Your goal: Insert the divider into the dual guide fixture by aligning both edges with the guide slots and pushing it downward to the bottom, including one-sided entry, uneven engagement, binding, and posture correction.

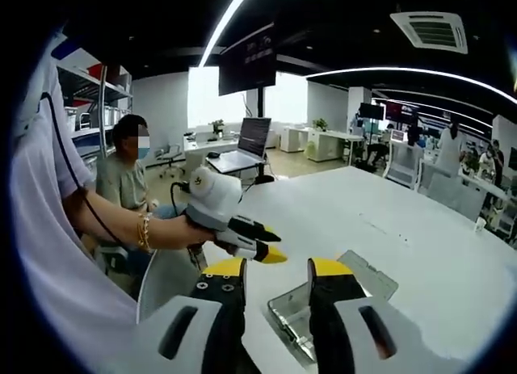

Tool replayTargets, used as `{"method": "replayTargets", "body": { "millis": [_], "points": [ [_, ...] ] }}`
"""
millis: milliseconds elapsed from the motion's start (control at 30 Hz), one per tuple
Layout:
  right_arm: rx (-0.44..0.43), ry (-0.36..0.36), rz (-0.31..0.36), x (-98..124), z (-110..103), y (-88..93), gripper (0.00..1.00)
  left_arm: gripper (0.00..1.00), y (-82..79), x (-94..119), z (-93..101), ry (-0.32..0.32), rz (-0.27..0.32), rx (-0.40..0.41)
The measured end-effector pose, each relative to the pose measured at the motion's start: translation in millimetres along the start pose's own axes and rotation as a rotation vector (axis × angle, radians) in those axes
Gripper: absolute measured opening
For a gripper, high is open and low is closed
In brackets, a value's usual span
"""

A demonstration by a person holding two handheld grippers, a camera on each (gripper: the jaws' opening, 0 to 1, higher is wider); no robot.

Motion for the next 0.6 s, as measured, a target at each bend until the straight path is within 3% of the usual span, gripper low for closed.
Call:
{"method": "replayTargets", "body": {
  "millis": [333, 600],
  "points": [
    [-0.041, 0.046, -0.002, 6.0, 19.2, -0.6, 0.2, 0.29, -21.8, 4.9, 26.9, 0.042, 0.066, -0.062],
    [-0.103, 0.07, -0.008, 10.5, 34.0, 8.4, 0.16, 0.29, -36.9, 10.4, 64.3, 0.108, 0.126, -0.154]
  ]
}}
Point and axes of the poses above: the point that each gripper's makers call its tool centre point, and the gripper's own axes: x roughly backward along the fingers, z roughly to its right, y roughly out of its underside, the point moved 1 cm from there along x, roughly backward along the fingers, and after that the axes turned 2 degrees about -x, right-handed, at the moved point
